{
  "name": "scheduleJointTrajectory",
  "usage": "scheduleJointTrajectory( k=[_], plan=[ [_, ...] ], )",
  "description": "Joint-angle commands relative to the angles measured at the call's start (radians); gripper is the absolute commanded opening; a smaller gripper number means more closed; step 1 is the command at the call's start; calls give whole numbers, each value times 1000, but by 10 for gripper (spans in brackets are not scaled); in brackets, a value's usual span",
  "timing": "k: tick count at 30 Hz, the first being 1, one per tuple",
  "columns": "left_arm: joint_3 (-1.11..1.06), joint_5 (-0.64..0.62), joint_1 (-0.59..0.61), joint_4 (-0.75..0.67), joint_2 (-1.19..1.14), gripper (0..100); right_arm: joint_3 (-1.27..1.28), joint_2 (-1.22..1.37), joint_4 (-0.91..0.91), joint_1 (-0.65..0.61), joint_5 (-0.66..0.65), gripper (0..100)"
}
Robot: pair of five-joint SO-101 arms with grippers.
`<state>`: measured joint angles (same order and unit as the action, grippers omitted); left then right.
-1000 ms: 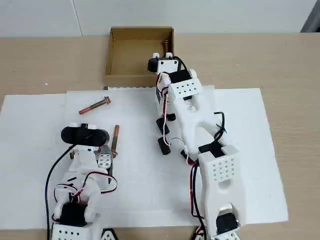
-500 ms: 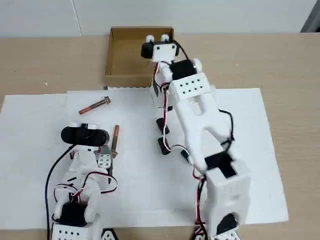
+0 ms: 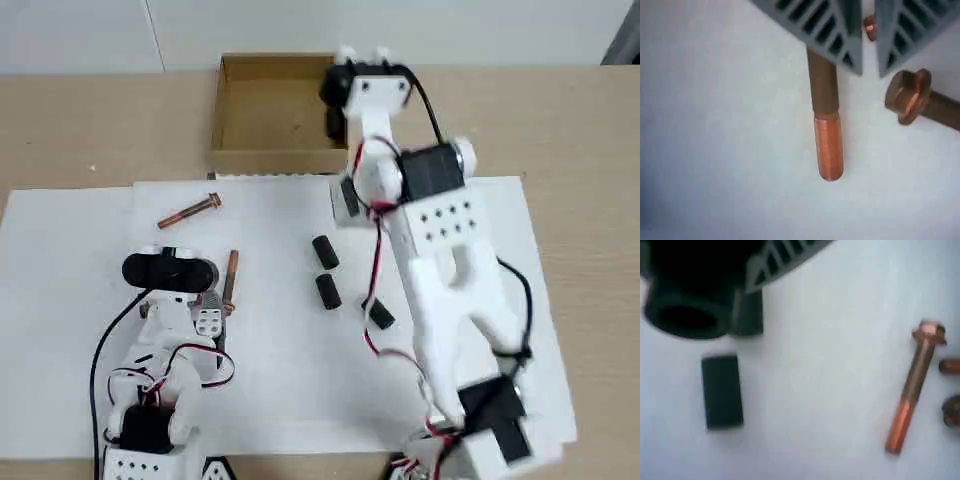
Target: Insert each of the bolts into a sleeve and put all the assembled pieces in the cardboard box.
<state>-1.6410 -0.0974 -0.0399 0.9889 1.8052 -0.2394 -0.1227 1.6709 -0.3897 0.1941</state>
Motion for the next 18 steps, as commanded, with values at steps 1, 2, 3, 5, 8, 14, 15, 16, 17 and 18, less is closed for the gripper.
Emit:
scheduleJointTrajectory(
  k=[1,2,3,5,8,14,15,16,17,18],
  plan=[
    [97,8,-12,26,5,11,181,-157,-7,18,38,3],
    [120,17,-14,37,5,11,239,-188,-19,31,49,3],
    [143,31,-20,49,3,11,295,-219,-35,47,54,3],
    [188,46,-35,77,3,11,404,-283,-67,85,54,3],
    [246,49,-40,121,-12,11,563,-380,-137,125,51,3],
    [400,49,-37,124,-247,11,815,-552,-257,137,49,3],
    [440,49,-34,117,-304,11,844,-576,-272,137,49,3],
    [483,49,-32,109,-368,11,870,-598,-285,137,49,3],
    [524,49,-31,104,-434,11,891,-618,-295,137,49,3],
    [568,49,-31,104,-502,11,911,-636,-305,137,49,3]
  ],
)
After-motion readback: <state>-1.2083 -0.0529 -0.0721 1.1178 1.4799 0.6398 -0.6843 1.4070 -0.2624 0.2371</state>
